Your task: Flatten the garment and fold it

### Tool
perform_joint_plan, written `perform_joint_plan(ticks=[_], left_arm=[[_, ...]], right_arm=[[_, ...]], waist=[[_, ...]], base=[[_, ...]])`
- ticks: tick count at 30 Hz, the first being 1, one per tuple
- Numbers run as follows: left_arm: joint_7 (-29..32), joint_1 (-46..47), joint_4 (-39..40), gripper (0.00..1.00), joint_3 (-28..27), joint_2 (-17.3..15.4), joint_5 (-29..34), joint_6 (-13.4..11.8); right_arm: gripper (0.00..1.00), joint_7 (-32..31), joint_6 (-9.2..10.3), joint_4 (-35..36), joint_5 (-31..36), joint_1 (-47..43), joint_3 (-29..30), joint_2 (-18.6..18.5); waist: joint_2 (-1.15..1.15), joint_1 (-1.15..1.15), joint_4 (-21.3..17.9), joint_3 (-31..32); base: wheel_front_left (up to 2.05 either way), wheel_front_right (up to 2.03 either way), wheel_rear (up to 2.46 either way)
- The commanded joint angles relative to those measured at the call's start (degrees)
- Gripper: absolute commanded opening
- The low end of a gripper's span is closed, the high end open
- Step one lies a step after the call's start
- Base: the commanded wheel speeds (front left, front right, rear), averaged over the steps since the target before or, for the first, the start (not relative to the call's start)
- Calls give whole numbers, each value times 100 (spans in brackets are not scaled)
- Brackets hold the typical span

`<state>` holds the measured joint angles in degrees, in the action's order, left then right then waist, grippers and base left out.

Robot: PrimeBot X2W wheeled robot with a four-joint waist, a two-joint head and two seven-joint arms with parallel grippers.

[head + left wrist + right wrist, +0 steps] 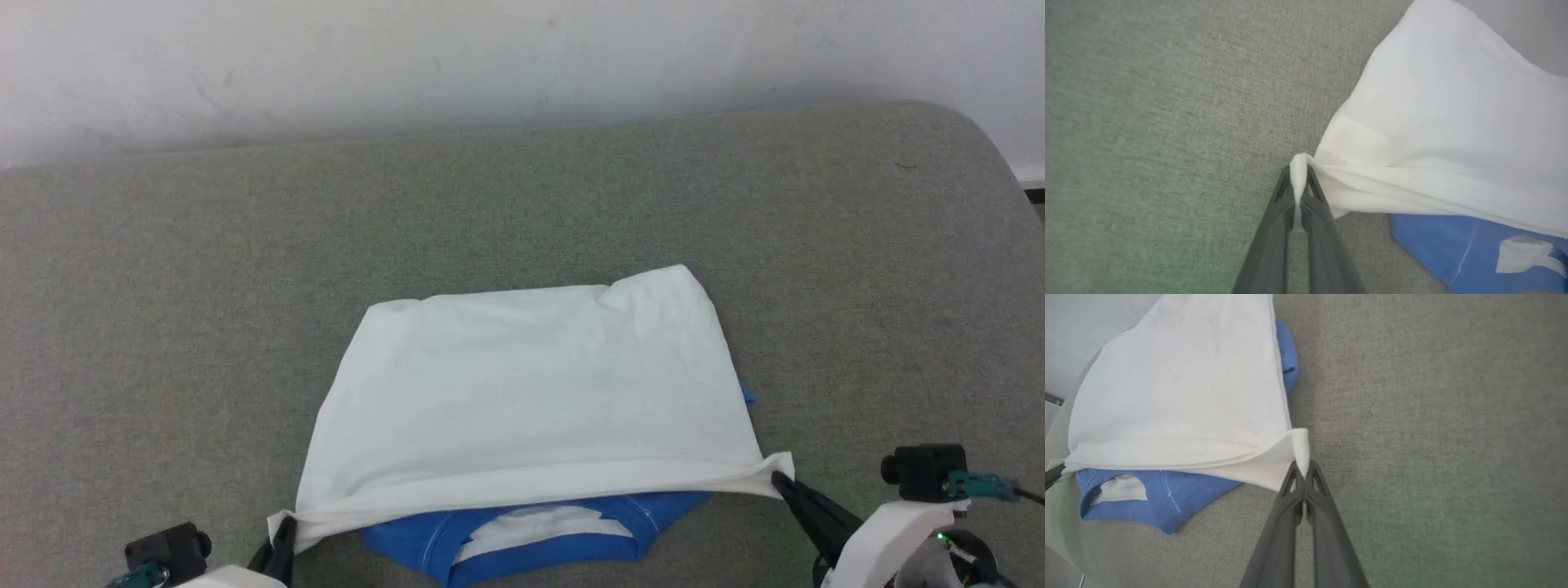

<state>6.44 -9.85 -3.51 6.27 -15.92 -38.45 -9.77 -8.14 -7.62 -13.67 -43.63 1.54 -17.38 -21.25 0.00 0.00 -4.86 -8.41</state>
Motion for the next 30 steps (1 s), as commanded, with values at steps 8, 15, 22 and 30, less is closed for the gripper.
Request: perform_joint_plan(ticks=[8, 15, 22, 30], left_arm=[[-268, -67, -454, 100, 107, 110, -57, 199], [-1222, 52, -299, 100, -117, 77, 251, 146], [-2034, 293, 19, 100, -197, -15, 834, 163], [-2140, 642, 496, 100, 123, 180, 1564, 385]], right_arm=[[100, -100, 13, 636, 751, -882, 678, 443], [100, -392, 13, 1830, 1249, -1537, 1501, 792], [100, -943, 13, 2019, 1392, -1290, 2226, 963], [100, -1497, 13, 868, 1264, -175, 1827, 817]], waist=[[0, 0, 42, 207], [0, 0, 81, 402], [0, 0, 237, 480], [0, 0, 612, 350]], base=[[0, 0, 0], [0, 0, 0], [0, 0, 0], [0, 0, 0]])
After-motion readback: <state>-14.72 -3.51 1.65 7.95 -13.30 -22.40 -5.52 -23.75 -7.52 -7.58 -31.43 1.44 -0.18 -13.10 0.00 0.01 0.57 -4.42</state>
